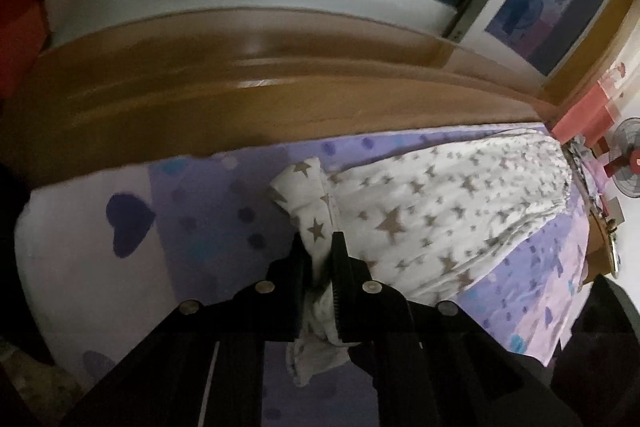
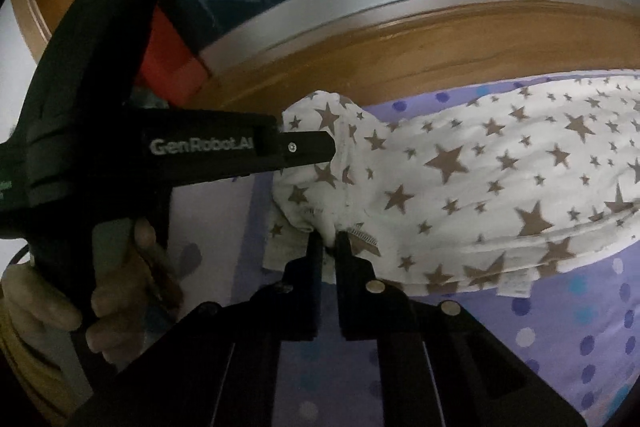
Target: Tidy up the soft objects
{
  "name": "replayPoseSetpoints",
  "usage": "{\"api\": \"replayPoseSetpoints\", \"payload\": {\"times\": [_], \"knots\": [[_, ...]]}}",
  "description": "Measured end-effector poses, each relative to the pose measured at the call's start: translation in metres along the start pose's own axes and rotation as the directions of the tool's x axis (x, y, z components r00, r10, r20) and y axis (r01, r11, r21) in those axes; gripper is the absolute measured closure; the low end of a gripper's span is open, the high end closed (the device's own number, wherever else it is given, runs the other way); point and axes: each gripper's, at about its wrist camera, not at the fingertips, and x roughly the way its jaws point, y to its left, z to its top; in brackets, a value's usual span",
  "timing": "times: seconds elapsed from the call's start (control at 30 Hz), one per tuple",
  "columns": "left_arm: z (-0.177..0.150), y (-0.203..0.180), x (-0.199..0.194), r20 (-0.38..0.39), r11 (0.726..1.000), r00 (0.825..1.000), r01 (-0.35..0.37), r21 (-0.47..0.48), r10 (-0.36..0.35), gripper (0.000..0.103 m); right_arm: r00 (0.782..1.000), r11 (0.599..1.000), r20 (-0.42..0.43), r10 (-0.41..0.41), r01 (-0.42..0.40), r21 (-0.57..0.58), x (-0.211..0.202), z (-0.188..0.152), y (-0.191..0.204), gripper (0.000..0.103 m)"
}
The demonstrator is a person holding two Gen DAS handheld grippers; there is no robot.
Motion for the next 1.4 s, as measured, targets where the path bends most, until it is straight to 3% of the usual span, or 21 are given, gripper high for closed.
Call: {"api": "replayPoseSetpoints", "payload": {"times": [0.23, 0.47, 0.63, 0.77, 1.03, 1.07, 1.13, 1.17, 1.2, 1.27, 1.4], "knots": [[0.014, -0.041, 0.002, -0.017, 0.999, 1.000, 0.013, 0.040, -0.012, 0.092, 0.998, 0.997, 0.062, -0.005, 0.001, 0.072, -0.023, 0.009, -0.027, 0.097], [0.021, -0.092, 0.050, -0.115, 0.994, 0.993, 0.041, 0.106, -0.029, 0.092, 0.996, 0.984, 0.079, -0.047, 0.032, 0.174, -0.046, 0.014, -0.078, 0.097], [0.019, -0.118, 0.084, -0.189, 0.987, 0.982, 0.047, 0.151, -0.018, 0.080, 0.996, 0.972, 0.069, -0.054, 0.037, 0.233, -0.057, 0.007, -0.106, 0.097], [0.025, -0.125, 0.075, -0.173, 0.985, 0.985, 0.042, 0.169, -0.013, 0.071, 0.995, 0.969, 0.073, -0.061, 0.041, 0.246, -0.066, 0.007, -0.120, 0.097], [0.038, -0.114, 0.038, -0.111, 0.988, 0.994, 0.033, 0.152, -0.016, 0.070, 0.997, 0.974, 0.058, -0.050, 0.036, 0.225, -0.071, 0.025, -0.129, 0.095], [0.035, -0.108, 0.035, -0.110, 0.990, 0.994, 0.030, 0.141, -0.014, 0.069, 0.997, 0.975, 0.052, -0.048, 0.035, 0.221, -0.070, 0.028, -0.131, 0.091], [0.026, -0.093, 0.032, -0.114, 0.993, 0.994, 0.017, 0.118, -0.004, 0.069, 0.999, 0.968, 0.040, -0.021, 0.010, 0.251, -0.075, 0.034, -0.138, 0.073], [0.019, -0.085, 0.032, -0.120, 0.994, 0.993, 0.006, 0.109, 0.007, 0.069, 1.000, 0.963, 0.030, -0.002, -0.007, 0.271, -0.074, 0.039, -0.145, 0.057], [0.012, -0.077, 0.034, -0.126, 0.995, 0.992, -0.005, 0.102, 0.018, 0.069, 1.000, 0.962, 0.029, 0.007, -0.015, 0.274, -0.070, 0.046, -0.150, 0.051], [0.001, -0.063, 0.038, -0.143, 0.997, 0.989, -0.015, 0.080, 0.026, 0.069, 0.999, 0.959, 0.026, 0.024, -0.030, 0.281, -0.062, 0.060, -0.161, 0.051], [-0.014, -0.039, 0.045, -0.171, 1.000, 0.985, 0.001, 0.000, -0.001, 0.069, 1.000, 0.983, -0.023, -0.010, 0.014, 0.184, -0.035, 0.083, -0.161, 0.051]]}}
